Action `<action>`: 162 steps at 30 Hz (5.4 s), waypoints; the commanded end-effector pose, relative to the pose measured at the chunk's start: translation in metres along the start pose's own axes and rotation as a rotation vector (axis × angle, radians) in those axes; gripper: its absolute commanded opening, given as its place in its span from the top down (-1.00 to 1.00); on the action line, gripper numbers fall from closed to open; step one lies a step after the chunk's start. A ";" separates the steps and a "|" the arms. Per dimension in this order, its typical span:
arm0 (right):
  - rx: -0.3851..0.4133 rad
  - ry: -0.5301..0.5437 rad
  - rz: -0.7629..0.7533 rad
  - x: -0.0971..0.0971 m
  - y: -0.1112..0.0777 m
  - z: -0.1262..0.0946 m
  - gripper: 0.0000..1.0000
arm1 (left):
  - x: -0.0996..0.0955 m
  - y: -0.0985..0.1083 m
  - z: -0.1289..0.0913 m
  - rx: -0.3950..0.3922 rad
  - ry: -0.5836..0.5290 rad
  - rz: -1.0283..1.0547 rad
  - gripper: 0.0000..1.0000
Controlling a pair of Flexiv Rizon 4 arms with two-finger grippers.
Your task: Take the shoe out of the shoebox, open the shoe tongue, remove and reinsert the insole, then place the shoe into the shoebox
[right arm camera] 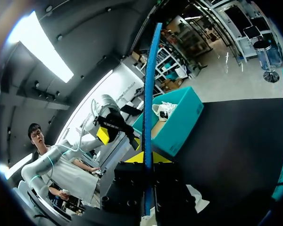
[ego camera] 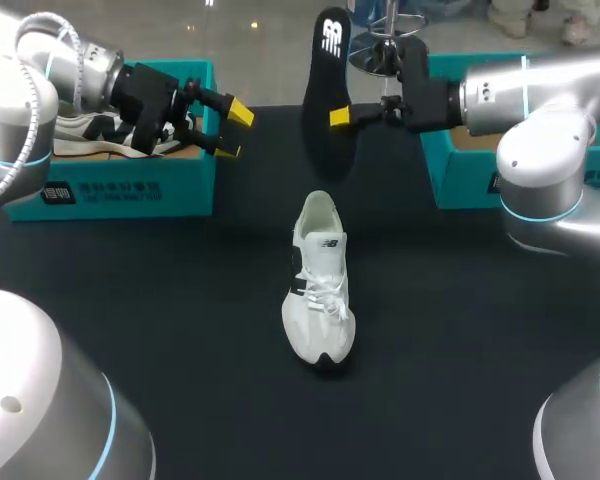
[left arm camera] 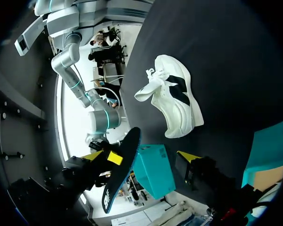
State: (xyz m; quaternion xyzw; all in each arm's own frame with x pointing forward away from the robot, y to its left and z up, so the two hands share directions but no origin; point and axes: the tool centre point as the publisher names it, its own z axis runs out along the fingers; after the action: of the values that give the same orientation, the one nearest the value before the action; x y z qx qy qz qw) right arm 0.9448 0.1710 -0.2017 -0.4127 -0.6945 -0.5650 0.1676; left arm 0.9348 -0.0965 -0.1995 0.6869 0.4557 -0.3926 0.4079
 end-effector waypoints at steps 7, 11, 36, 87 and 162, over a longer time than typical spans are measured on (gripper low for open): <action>-0.001 0.007 0.016 -0.001 -0.006 0.008 1.00 | 0.000 0.000 0.000 0.000 0.002 0.001 -1.00; -0.001 0.007 0.016 -0.001 -0.006 0.008 1.00 | 0.000 0.000 0.000 0.000 0.002 0.001 -1.00; 0.129 0.131 -0.049 -0.033 -0.044 0.025 1.00 | 0.000 0.000 0.000 0.000 0.002 0.001 -1.00; 0.073 0.085 -0.045 -0.036 -0.071 0.057 1.00 | 0.000 0.000 0.000 0.000 0.002 0.001 -1.00; 0.055 0.126 -0.090 -0.058 -0.119 0.051 1.00 | 0.000 0.000 0.000 0.000 0.002 0.001 -1.00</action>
State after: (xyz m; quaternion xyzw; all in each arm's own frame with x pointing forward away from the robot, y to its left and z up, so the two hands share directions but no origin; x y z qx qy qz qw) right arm 0.9048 0.1902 -0.3314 -0.3377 -0.7182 -0.5743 0.2007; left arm 0.9346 -0.0967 -0.1997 0.6867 0.4558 -0.3925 0.4083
